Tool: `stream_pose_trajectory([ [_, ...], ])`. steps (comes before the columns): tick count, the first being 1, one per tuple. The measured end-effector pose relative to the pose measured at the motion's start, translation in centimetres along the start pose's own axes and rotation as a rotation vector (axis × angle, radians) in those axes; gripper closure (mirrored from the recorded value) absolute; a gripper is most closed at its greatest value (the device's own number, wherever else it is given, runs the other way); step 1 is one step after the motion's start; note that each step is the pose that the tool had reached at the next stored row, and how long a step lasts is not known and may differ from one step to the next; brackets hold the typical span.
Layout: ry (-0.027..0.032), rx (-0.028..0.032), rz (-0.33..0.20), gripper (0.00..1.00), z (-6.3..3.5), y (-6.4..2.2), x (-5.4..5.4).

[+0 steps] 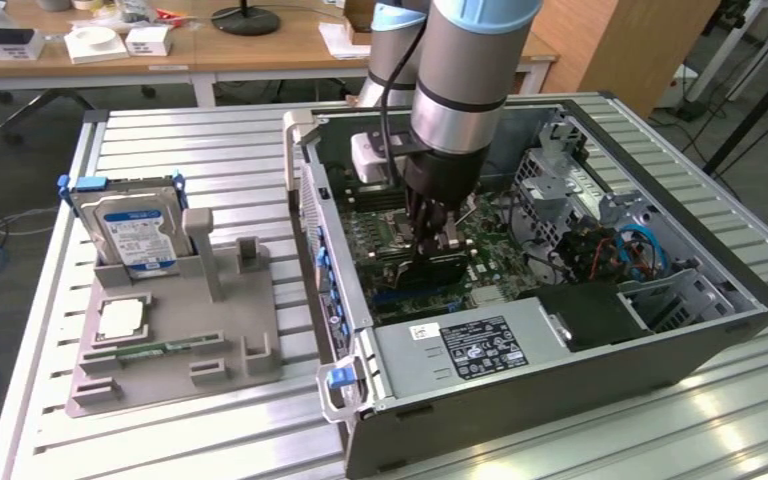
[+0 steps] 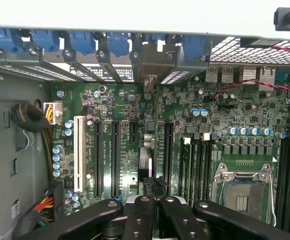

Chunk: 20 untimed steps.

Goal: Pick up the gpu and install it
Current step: 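Press down on the gpu until it lock into place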

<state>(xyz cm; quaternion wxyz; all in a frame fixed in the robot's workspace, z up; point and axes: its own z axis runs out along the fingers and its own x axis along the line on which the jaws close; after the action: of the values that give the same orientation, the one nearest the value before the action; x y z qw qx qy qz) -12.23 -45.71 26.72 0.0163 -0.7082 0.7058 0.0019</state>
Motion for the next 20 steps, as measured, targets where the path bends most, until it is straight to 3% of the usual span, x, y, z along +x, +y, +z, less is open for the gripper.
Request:
stream_pose_trajectory([
  [20, 0.0001, -0.0001, 0.000, 0.90, 0.12, 0.00, 0.01],
])
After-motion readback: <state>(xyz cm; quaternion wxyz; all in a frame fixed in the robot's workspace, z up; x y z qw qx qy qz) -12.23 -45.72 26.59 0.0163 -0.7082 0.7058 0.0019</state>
